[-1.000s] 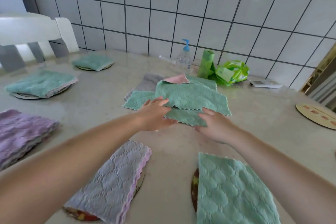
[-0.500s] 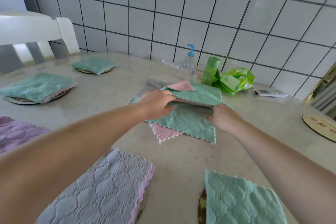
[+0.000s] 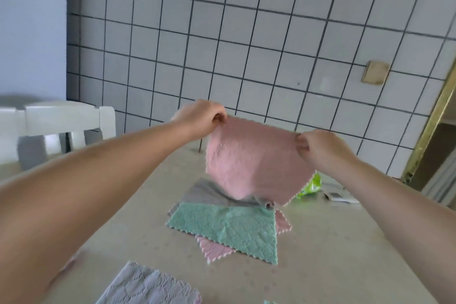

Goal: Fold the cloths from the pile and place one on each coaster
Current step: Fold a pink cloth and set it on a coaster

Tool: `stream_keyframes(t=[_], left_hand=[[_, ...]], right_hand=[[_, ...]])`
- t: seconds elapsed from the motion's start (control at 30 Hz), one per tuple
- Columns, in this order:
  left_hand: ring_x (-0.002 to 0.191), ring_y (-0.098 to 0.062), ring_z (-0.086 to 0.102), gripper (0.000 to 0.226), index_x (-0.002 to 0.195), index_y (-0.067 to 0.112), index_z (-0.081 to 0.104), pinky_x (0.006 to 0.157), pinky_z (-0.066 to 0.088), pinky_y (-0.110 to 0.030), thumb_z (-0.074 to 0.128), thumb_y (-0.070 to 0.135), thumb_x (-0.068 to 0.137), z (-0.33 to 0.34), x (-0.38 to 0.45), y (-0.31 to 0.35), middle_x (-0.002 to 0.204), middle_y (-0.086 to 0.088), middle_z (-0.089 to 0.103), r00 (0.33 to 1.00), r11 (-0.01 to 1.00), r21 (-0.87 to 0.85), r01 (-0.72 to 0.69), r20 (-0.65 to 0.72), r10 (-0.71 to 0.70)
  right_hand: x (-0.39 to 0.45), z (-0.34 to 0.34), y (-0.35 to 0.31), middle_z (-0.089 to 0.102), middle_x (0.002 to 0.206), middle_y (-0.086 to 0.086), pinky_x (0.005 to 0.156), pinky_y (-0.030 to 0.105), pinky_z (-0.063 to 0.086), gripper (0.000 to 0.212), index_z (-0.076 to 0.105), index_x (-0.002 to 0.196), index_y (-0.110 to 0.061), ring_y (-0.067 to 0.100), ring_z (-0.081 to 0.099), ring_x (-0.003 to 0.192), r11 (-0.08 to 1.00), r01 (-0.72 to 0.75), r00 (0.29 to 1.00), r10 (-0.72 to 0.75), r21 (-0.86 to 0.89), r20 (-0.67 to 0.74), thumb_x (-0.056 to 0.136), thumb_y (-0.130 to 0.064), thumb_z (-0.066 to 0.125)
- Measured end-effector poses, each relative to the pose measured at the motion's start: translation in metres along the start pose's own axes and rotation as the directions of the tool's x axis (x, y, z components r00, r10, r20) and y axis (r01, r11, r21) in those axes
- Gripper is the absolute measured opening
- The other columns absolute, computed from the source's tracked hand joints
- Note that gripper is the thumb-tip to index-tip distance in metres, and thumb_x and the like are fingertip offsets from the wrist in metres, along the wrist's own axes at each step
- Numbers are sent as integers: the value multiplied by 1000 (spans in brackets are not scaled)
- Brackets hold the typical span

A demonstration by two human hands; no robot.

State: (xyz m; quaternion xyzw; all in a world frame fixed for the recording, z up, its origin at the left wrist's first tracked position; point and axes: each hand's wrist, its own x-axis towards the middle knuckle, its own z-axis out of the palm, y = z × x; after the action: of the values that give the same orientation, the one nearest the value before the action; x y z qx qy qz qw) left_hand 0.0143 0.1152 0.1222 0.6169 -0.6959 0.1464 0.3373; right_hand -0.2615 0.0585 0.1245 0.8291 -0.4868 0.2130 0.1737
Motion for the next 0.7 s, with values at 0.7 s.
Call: stream_keyframes(t=[0.7], left_hand=[[72, -16, 63, 24, 94, 6, 67, 65, 46, -22, 44, 2, 87, -79, 15, -9, 88, -6, 72, 991, 990, 97, 106, 69, -113]], right_hand=[[18, -50, -9, 61, 87, 11, 59, 32, 35, 9, 53, 91, -14, 28, 51, 77, 987, -100, 988, 113, 123, -108, 91, -15, 45]])
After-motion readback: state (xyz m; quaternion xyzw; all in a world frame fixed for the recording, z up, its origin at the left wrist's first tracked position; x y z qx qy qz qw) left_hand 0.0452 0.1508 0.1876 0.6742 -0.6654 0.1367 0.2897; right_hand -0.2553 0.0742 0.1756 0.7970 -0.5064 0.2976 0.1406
